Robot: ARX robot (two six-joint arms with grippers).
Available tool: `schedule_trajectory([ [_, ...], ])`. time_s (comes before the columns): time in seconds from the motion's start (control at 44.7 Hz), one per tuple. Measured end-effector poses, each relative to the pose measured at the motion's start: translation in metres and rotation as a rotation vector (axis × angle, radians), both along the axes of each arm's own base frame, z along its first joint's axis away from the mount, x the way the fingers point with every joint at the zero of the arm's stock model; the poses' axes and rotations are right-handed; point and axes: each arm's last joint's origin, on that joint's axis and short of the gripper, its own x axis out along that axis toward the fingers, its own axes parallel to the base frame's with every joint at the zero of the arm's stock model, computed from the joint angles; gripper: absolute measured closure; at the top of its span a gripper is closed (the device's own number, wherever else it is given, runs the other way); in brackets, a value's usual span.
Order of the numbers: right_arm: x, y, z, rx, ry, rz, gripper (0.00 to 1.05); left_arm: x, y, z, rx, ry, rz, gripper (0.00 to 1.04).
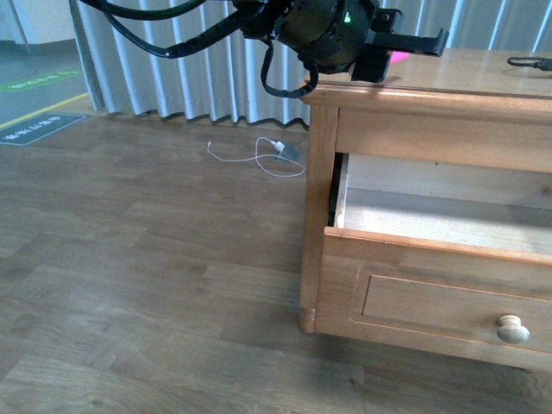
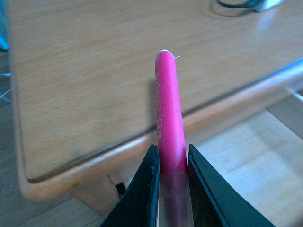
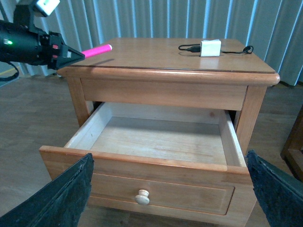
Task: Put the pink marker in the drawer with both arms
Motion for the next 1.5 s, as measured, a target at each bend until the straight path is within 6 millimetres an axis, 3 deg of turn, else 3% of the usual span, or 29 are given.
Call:
schedule_trajectory([
  [0.134,0.0,0.0,0.0,0.0,0.0,0.0,0.09,-0.033,-0.002,-0.001,0.026,0.007,-0.132,0.9],
  [0.291,0.0,0.0,0.0,0.0,0.0,0.0,0.09,-0.052,-0.012,-0.025,0.086,0.053,-0.229,0.9],
  [0.515,0.0,0.0,0.0,0.0,0.0,0.0,0.09,-0.043,-0.028,-0.061,0.135,0.106,-0.196,0.91],
  [0.626,0.0,0.0,0.0,0.0,0.0,0.0,0.09,-0.029,-0.044,-0.087,0.143,0.15,-0.162,0.91],
  [0.738,0.0,0.0,0.0,0.0,0.0,0.0,0.09,-0.022,-0.057,-0.101,0.148,0.172,-0.149,0.91],
  [0.872,0.0,0.0,0.0,0.0,0.0,0.0,0.09,-0.012,-0.068,-0.11,0.143,0.18,-0.133,0.91],
  [0.962,0.0,0.0,0.0,0.0,0.0,0.0,0.09,-0.006,-0.072,-0.105,0.129,0.162,-0.113,0.91],
  [1.342,0.0,0.0,0.0,0.0,0.0,0.0,0.09,-0.015,-0.064,-0.099,0.12,0.155,-0.062,0.38],
  [1.499,0.0,0.0,0.0,0.0,0.0,0.0,0.09,-0.032,-0.047,-0.073,0.1,0.113,0.002,0.11],
])
